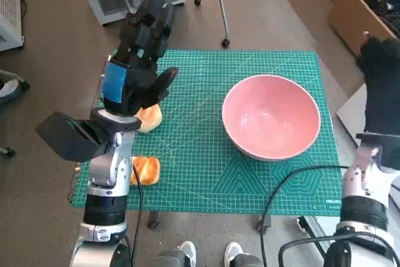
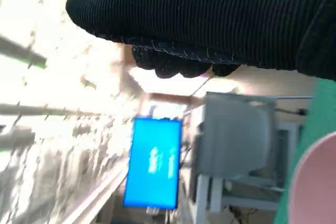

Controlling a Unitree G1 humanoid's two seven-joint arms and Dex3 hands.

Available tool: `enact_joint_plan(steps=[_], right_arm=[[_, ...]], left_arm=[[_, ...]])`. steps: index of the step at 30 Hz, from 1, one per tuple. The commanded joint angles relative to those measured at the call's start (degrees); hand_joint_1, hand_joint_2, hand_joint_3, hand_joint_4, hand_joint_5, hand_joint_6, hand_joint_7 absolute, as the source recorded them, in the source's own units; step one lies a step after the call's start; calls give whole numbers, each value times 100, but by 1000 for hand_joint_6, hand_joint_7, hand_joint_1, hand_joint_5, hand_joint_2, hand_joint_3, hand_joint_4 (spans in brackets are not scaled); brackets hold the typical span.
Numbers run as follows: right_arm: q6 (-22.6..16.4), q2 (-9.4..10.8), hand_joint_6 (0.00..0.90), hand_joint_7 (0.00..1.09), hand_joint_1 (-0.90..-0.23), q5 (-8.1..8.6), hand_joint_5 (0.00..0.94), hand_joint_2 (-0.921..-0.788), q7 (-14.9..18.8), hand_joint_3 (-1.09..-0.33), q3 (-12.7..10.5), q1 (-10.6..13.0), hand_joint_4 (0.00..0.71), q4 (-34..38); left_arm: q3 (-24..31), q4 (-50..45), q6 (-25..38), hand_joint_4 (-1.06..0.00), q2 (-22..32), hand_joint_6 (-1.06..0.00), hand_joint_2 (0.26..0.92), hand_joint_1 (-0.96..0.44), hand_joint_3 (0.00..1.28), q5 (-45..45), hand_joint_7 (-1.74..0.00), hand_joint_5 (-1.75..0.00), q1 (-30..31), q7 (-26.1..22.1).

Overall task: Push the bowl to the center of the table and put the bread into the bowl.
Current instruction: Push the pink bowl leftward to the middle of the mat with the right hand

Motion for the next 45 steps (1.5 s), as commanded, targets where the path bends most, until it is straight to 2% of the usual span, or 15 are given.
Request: enact_joint_plan(steps=[1, 11, 18, 26, 29, 37, 45], right_arm=[[138, 110, 251, 423, -456, 17, 14, -921, -182, -557, -81, -60, 330, 590], [395, 376, 267, 392, -426, -98, 9, -921, -314, -558, -24, -265, 340, 1374], [448, 690, 263, 373, -414, -402, 1, -921, -393, -563, 237, -326, 305, 1657], [780, 1022, 251, 357, -425, -559, 5, -921, -538, -588, 363, -487, 302, 1873], [942, 1213, 246, 355, -436, -487, 4, -921, -534, -601, 336, -585, 302, 1917], [1268, 1558, 229, 362, -447, -351, 2, -921, -479, -628, 221, -822, 298, 1960], [1416, 1735, 232, 374, -471, -398, 2, -921, -389, -617, 212, -1018, 300, 1978]], left_arm=[[-19, -109, 31, -69, 25, 1, 921, -628, 300, 80, -463, -76, 44, 52], [8, -189, 132, -70, 109, 1, 921, -632, 301, 62, -463, -80, 75, 48], [40, -277, 236, -66, 188, 1, 921, -634, 305, 54, -458, -83, 106, 41], [57, -449, 338, -59, 265, 1, 921, -622, 321, 57, -441, -88, 149, 87], [71, -524, 367, -57, 302, 1, 921, -619, 324, 64, -440, -91, 184, 100], [120, -692, 432, -52, 386, 1, 921, -621, 328, 93, -439, -98, 274, 138], [190, -771, 453, -47, 462, 1, 921, -628, 330, 45, -443, -105, 394, 134]])
